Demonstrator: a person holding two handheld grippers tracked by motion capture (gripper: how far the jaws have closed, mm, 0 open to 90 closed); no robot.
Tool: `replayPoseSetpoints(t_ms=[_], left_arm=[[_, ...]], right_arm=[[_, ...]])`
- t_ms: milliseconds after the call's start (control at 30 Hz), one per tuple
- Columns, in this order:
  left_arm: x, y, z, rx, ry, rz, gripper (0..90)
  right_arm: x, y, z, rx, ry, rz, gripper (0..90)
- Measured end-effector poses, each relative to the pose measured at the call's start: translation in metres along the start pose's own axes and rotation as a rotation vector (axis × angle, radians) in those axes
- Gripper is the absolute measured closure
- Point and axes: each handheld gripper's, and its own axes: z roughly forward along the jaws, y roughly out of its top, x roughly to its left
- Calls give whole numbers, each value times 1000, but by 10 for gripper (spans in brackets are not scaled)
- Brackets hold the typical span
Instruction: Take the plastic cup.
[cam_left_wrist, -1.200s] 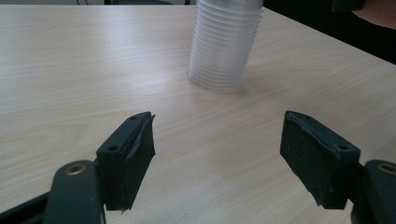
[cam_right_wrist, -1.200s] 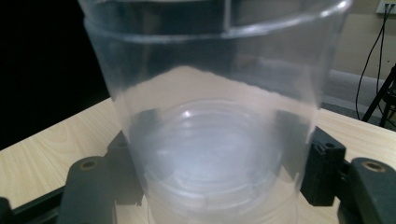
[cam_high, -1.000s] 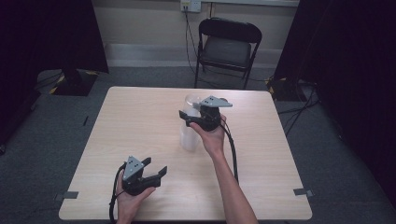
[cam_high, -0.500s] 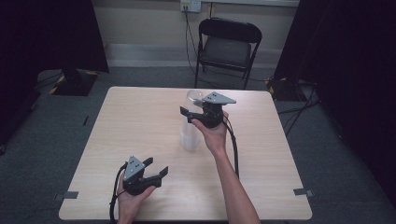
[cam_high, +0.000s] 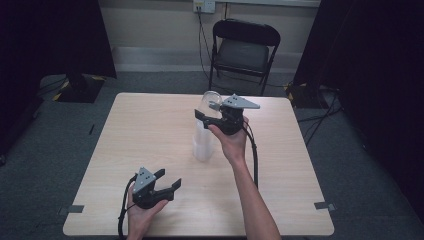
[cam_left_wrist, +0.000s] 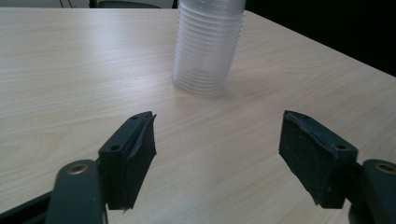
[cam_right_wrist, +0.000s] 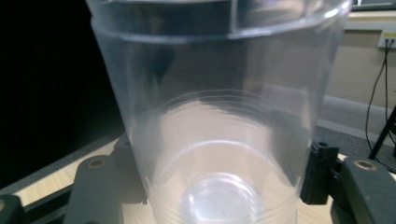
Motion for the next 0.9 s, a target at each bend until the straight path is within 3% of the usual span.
replayPoseSetpoints(t_ms=[367,733,900], left_arm=[[-1,1,1,-5,-16,8,226],[-2,4,1,-14,-35,8,257],[-2,5,1,-18,-54,5,313]], right_arm=[[7,7,-25,-12,-2,10,352],[9,-15,-54,-5,-4,80,361],[16,-29,-61,4,29,121,366]])
